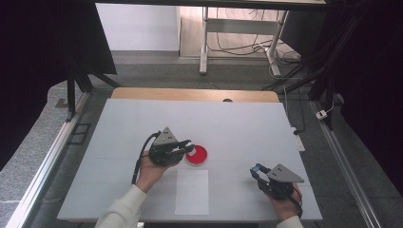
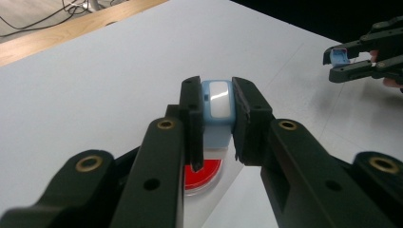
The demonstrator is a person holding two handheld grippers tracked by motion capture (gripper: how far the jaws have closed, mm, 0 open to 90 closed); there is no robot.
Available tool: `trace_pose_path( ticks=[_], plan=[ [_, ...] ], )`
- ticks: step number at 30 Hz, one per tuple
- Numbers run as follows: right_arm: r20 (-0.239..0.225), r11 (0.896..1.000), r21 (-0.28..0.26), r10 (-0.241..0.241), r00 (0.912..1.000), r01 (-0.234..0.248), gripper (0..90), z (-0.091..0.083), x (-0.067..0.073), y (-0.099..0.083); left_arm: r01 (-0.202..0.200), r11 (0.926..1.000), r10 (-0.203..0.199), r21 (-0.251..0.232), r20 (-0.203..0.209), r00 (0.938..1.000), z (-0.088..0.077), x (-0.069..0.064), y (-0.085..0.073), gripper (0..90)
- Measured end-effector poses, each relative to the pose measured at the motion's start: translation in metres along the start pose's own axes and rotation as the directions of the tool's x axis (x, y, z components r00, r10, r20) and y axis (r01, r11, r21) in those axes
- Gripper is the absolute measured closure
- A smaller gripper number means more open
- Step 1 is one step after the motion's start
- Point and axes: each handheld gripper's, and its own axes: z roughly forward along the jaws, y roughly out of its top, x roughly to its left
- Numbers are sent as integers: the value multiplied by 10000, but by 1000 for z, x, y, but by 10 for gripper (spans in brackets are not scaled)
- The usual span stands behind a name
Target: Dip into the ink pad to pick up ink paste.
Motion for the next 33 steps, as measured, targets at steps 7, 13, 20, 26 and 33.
trace_pose_path(
  ticks=[7,13,20,26,33],
  plan=[
    [53,10000,-71,59,10000,-59,651,-2,-1,0,-209,9993,209,326,-5,9998,8,6,5,752],
    [33,10000,-46,32,10000,-32,651,-1,-1,0,-253,9978,248,610,94,9996,23,11,6,753],
    [65,10000,-25,48,10000,-48,651,-1,-2,-1,-164,9977,152,651,179,9997,32,17,3,753],
    [-13,10000,9,-20,10000,20,651,1,-1,0,-285,9951,276,943,113,9996,42,18,1,753],
    [-84,10000,21,6,10000,-6,652,1,1,0,-299,9921,296,1220,43,9996,49,20,-1,753]
  ],
)
